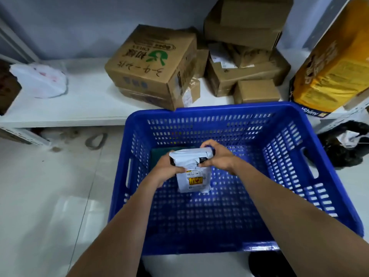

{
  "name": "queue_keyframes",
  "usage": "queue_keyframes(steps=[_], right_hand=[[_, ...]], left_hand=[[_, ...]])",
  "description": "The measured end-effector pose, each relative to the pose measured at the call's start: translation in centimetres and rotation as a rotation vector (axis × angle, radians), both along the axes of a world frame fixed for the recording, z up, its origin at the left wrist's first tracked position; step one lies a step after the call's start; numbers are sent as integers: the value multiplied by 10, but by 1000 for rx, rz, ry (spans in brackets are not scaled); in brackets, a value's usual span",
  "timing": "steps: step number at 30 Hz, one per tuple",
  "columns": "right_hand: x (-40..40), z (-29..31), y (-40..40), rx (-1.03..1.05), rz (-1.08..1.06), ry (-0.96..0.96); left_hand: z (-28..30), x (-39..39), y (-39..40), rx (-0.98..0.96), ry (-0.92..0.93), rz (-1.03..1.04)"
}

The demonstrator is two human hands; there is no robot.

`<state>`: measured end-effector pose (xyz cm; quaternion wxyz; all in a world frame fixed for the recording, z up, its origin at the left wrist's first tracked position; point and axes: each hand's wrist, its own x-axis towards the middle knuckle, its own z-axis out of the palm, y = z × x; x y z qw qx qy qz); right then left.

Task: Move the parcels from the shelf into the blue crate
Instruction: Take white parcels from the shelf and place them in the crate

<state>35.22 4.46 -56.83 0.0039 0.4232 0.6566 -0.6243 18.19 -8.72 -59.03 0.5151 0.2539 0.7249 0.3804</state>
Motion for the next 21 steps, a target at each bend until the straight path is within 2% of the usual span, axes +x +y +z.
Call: queue_keyframes(steps=[12,15,21], right_hand=[[12,-52,-16,-73,-129,80],[12,-55,-20,-71,-173,91],[15,-70,-31,-48,-255,126]], left_hand=[[-40,32,-4,170,17,127],[-48,37,-4,158,84,142],[-58,46,-3,125,84,268]])
